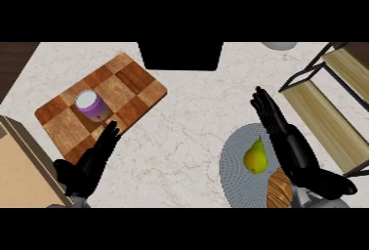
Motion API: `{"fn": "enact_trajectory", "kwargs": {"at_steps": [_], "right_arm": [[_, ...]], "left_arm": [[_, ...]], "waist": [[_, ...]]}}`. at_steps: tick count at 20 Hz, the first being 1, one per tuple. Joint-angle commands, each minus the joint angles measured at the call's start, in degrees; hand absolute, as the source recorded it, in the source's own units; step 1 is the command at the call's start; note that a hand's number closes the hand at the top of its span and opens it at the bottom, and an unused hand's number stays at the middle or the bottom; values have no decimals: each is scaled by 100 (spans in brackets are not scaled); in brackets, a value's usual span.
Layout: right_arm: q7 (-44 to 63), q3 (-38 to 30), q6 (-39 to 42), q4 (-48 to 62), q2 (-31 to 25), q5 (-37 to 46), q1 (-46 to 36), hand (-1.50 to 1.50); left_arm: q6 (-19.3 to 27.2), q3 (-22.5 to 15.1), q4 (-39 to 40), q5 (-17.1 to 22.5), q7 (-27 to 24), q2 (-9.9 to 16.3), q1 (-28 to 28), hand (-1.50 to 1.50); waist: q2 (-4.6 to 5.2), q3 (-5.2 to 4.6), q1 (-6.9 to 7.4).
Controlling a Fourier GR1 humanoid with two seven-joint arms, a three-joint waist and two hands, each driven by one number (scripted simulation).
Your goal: Pick the croissant from the placemat and place it in the tiered shelf
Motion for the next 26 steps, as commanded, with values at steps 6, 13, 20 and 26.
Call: {"fn": "enact_trajectory", "kwargs": {"at_steps": [6,13,20,26], "right_arm": [[30,-2039,-1166,-187,-917,391,771,150],[-370,-3356,-411,-508,-397,-1667,1969,-150],[878,-2927,192,-2022,-1146,-1147,3226,-150],[2292,-2715,590,-2347,-2877,352,3560,-150]], "left_arm": [[679,1119,-591,182,271,925,-472,0],[695,969,-801,315,1109,856,-787,0],[663,1030,-978,190,1463,914,-1024,0],[604,962,-921,186,1536,892,-1175,0]], "waist": [[-63,175,-468],[-14,163,-252],[-2,141,-149],[56,99,-22]]}}
